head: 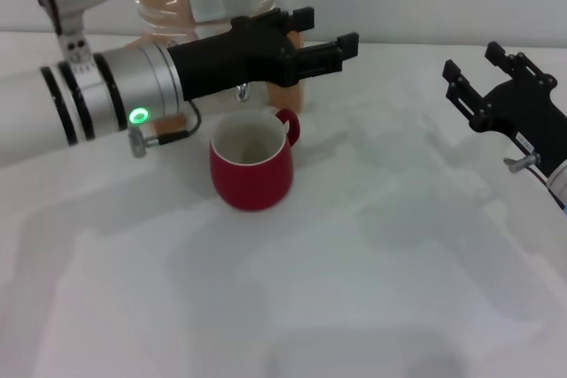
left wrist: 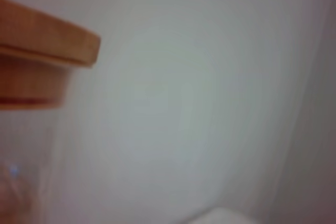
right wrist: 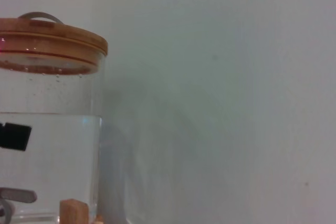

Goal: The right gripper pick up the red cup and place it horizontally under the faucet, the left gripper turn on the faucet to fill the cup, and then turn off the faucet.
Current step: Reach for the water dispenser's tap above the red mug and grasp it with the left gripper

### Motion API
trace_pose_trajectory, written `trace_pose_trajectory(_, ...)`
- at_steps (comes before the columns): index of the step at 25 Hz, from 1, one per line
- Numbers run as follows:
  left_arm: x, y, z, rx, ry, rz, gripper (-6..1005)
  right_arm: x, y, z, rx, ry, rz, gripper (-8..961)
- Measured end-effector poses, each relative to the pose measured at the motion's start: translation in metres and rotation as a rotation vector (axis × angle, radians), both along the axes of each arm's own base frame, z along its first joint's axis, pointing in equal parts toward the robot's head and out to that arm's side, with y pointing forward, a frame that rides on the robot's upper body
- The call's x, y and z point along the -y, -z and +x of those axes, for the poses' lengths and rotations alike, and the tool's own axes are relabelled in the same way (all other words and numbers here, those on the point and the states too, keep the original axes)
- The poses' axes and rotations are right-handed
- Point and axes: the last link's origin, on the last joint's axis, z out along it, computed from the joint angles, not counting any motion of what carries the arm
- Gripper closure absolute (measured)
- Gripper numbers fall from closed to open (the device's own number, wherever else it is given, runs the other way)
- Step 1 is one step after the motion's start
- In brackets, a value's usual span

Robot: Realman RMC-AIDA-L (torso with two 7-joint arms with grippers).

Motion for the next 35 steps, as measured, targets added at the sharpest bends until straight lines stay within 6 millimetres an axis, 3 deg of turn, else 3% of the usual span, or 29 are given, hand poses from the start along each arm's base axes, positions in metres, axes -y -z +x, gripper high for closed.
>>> trace_pose_trajectory(11,-0.006,-0.02,0.025,-0.182,-0.013,-0.042,137,0.002,0.001,0.002,0.004,0.002,-0.006,317)
trace_pose_trajectory(24,-0.034,-0.028,0.045,-0.435,-0.124,-0.049,141,0.002,0.003,0.0,0.0,-0.002,-0.012,317)
trace_pose_trajectory(35,-0.039,-0.024,0.042,-0.483,-0.139,-0.03,153,0.0,0.004,-0.005,-0.004,-0.014,-0.012,317)
